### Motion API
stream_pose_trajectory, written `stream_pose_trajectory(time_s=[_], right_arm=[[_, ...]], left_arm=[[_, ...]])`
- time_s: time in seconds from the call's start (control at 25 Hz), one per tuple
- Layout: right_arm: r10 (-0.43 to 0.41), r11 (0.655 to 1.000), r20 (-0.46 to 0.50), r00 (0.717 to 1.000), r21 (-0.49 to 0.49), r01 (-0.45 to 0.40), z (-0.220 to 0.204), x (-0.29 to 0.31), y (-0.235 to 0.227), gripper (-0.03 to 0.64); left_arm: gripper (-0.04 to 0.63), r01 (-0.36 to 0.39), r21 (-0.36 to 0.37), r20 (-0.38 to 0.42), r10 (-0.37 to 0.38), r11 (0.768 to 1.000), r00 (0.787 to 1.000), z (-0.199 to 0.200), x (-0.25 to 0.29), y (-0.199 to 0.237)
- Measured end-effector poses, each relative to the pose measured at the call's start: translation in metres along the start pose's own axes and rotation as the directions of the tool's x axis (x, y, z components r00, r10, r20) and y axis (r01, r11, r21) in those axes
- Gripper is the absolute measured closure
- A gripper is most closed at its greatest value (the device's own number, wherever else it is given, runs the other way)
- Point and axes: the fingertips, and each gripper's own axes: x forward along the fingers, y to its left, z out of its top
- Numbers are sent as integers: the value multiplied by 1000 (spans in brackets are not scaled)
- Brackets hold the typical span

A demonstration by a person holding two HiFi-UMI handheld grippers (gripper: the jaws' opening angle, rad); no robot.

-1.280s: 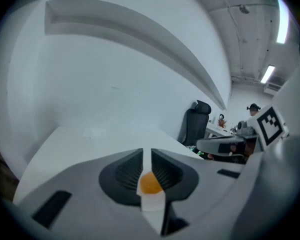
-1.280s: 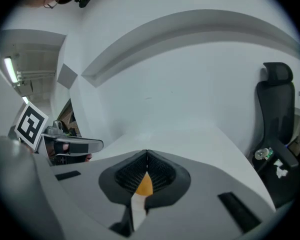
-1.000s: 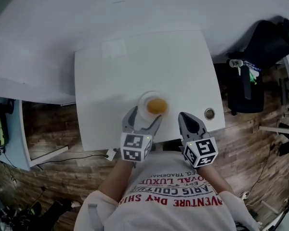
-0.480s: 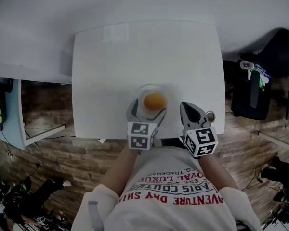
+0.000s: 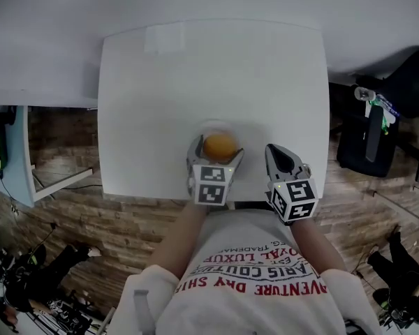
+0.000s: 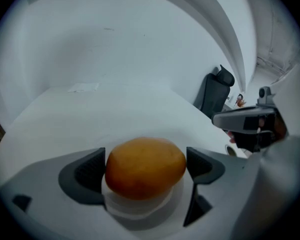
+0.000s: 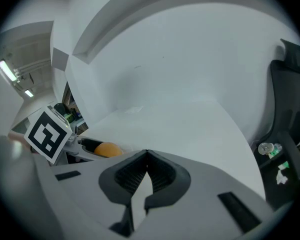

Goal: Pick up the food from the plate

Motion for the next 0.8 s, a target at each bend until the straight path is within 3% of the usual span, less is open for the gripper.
stream_pose_trajectory(time_s=[0.36,0.52,0.8], right_arm=[[20,1000,-22,1000,-7,-21,1,6,-6,606],[18,1000,-22,1000,-18,-19,5,5,-6,606],[-10,1000,6,1000,-26,10,17,3,-8,606]], left_arm=[[114,-12,-59,-21,11,998,1000,-4,7,10],[114,9,-17,-43,-10,1000,999,-2,3,2],[114,23,36,45,-25,999,999,32,-11,2]])
